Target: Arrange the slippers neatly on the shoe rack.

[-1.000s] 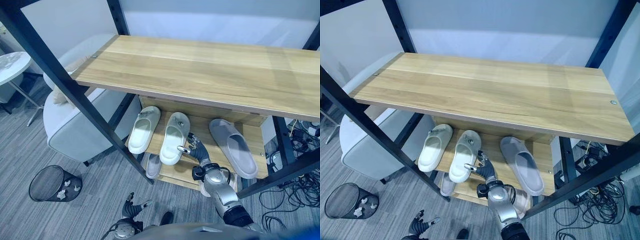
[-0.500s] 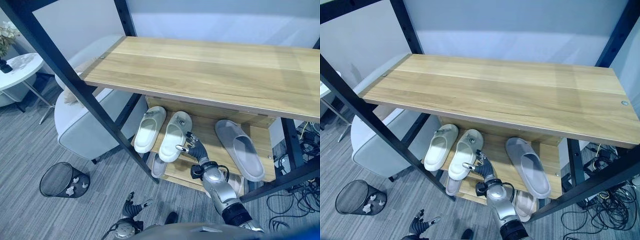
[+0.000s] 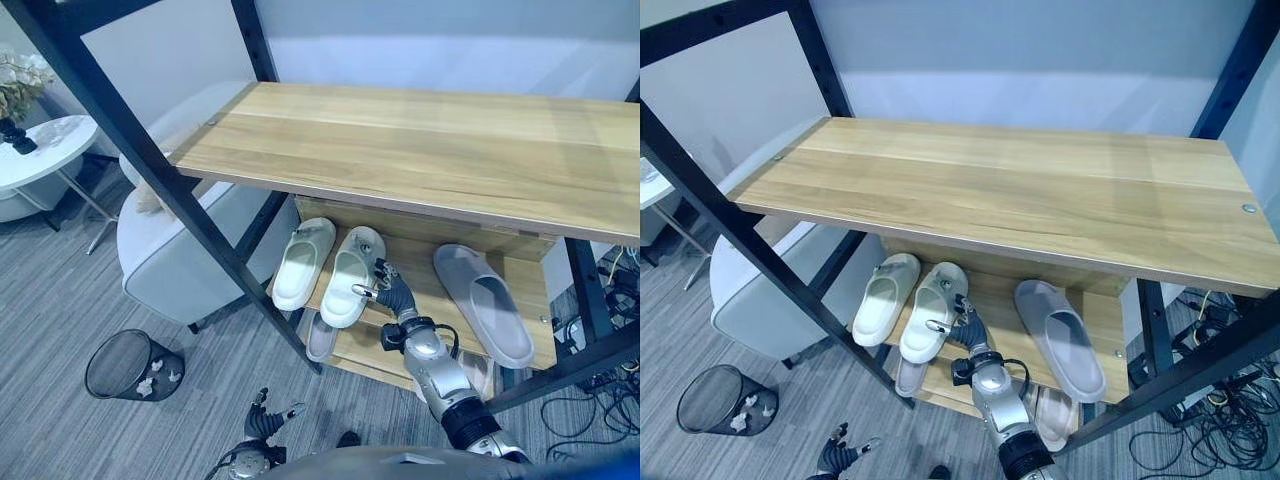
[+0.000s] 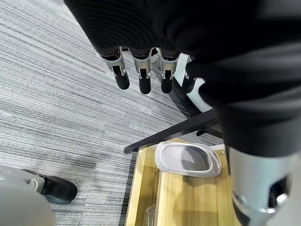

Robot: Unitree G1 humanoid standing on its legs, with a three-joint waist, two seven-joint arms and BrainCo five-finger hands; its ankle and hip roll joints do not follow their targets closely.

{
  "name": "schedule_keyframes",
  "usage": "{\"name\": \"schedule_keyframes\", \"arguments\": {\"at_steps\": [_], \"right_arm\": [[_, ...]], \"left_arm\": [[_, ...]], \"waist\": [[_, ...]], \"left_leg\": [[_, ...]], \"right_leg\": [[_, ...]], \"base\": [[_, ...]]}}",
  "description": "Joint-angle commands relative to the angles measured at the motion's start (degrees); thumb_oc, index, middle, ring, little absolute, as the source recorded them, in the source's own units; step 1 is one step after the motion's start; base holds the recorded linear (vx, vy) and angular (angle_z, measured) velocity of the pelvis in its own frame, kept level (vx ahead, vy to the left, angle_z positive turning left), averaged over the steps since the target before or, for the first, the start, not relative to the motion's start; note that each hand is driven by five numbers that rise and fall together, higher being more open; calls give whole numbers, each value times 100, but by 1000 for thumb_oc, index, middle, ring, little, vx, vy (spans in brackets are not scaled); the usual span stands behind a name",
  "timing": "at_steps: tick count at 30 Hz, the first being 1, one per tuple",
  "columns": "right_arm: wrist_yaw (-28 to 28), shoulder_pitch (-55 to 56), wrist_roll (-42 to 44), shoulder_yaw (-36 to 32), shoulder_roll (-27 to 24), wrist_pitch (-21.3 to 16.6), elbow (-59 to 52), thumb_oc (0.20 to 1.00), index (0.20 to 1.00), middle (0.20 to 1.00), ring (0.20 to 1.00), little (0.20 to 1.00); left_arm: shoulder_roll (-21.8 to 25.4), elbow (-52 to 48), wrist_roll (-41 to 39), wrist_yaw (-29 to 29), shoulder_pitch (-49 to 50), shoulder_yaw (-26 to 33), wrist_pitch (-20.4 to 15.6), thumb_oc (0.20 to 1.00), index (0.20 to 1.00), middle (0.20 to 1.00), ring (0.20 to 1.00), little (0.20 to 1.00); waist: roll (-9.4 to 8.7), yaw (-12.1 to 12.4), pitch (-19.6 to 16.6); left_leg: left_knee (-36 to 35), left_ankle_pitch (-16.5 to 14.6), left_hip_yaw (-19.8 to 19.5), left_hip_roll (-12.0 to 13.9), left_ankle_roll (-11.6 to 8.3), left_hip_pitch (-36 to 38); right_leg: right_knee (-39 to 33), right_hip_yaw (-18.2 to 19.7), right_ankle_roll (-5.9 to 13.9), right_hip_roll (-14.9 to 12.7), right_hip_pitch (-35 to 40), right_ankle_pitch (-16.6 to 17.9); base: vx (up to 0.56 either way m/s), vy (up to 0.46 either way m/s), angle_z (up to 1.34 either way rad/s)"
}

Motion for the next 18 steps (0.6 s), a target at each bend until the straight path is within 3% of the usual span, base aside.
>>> {"name": "schedule_keyframes", "arguments": {"at_steps": [1, 13, 18], "right_arm": [[69, -276, 32, -55, 554, -278, 214, 1000, 1000, 1000, 1000, 1000], [21, -382, 89, -102, 572, -334, 314, 1000, 1000, 1000, 1000, 1000], [-72, -222, 9, -109, 463, -537, -16, 1000, 1000, 1000, 1000, 1000]], "left_arm": [[99, 568, 333, 13, 464, -348, -20, 1000, 1000, 1000, 1000, 1000], [114, 613, 343, 36, 441, -355, -39, 1000, 1000, 1000, 1000, 1000], [75, 620, 342, 51, 466, -370, -69, 1000, 1000, 1000, 1000, 1000]], "waist": [[-53, 237, -42], [-48, 286, -39], [-42, 240, -44]], "left_leg": [[36, 246, 417, 174, 216, -99], [36, 301, 350, 118, 224, -236], [36, 274, 381, 128, 225, -172]], "right_leg": [[28, -88, 592, -642, -148, 463], [28, -168, 622, -690, -222, 477], [28, -127, 610, -698, -175, 471]], "base": [[8, 2, 9], [1, 1, 2], [0, 0, 0]]}}
